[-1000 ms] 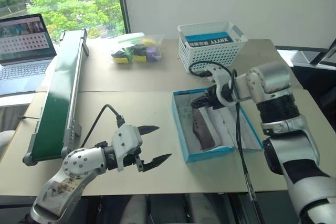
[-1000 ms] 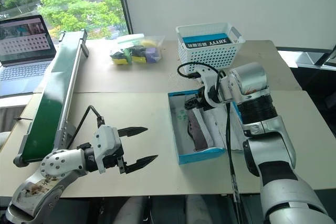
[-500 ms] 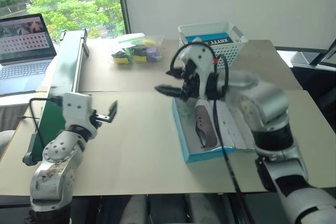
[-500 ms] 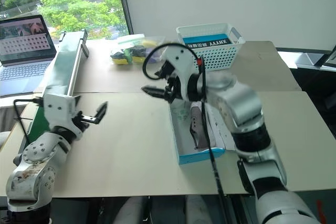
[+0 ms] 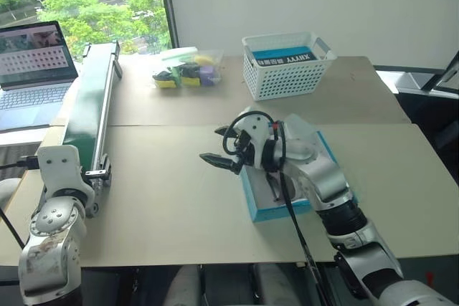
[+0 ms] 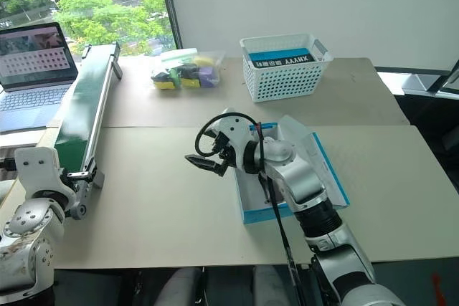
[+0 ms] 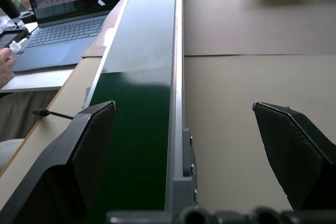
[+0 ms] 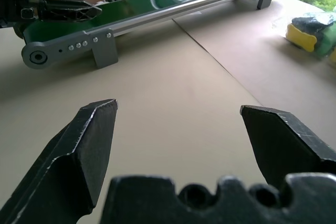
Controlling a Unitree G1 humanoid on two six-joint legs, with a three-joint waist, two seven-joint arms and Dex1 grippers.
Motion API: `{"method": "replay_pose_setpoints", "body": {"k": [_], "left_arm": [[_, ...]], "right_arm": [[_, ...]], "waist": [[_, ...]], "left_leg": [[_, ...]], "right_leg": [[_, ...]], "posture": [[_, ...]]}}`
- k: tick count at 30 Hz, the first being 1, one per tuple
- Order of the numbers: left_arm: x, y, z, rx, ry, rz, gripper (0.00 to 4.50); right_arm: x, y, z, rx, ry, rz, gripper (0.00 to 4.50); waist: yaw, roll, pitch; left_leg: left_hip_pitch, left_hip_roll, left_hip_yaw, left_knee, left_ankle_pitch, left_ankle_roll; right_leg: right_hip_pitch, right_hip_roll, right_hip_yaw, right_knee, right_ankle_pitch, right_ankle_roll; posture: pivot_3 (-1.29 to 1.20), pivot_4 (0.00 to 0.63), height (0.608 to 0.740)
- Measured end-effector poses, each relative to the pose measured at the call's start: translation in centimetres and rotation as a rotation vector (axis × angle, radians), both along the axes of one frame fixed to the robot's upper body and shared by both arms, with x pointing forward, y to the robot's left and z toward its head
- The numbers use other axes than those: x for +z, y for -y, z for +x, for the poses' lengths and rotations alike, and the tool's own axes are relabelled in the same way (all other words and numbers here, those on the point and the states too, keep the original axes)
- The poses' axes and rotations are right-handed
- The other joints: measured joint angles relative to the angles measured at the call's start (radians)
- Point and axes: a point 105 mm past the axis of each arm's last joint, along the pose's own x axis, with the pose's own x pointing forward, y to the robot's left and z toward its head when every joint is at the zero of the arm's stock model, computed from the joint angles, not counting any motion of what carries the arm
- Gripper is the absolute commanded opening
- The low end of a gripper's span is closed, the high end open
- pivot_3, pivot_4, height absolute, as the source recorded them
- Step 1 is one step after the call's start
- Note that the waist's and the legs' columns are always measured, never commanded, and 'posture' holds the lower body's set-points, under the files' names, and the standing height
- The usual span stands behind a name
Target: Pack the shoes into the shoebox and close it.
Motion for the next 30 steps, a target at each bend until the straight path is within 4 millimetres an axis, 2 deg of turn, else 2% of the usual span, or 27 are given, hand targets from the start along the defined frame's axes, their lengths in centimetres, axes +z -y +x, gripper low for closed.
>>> {"method": "replay_pose_setpoints", "body": {"k": [9, 30], "left_arm": [[-0.4, -0.7, -0.6, 0.048, -0.006, 0.004, 4.5], [-0.8, -0.4, 0.3, 0.032, -0.005, -0.016, 4.5]], "right_arm": [[-0.7, -1.3, 0.0, -0.007, 0.005, -0.01, 4.49], [-2.1, -1.6, 0.3, -0.072, -0.011, -0.025, 4.49]], "waist": [[0.0, 0.0, 0.0], [-0.001, 0.0, 0.0]], "left_leg": [[0.0, 0.0, 0.0, 0.0, 0.0, 0.0], [0.0, 0.0, 0.0, 0.0, 0.0, 0.0]], "right_leg": [[0.0, 0.0, 0.0, 0.0, 0.0, 0.0], [0.0, 0.0, 0.0, 0.0, 0.0, 0.0]], "posture": [[0.0, 0.15, 0.737], [0.0, 0.15, 0.737]]}}
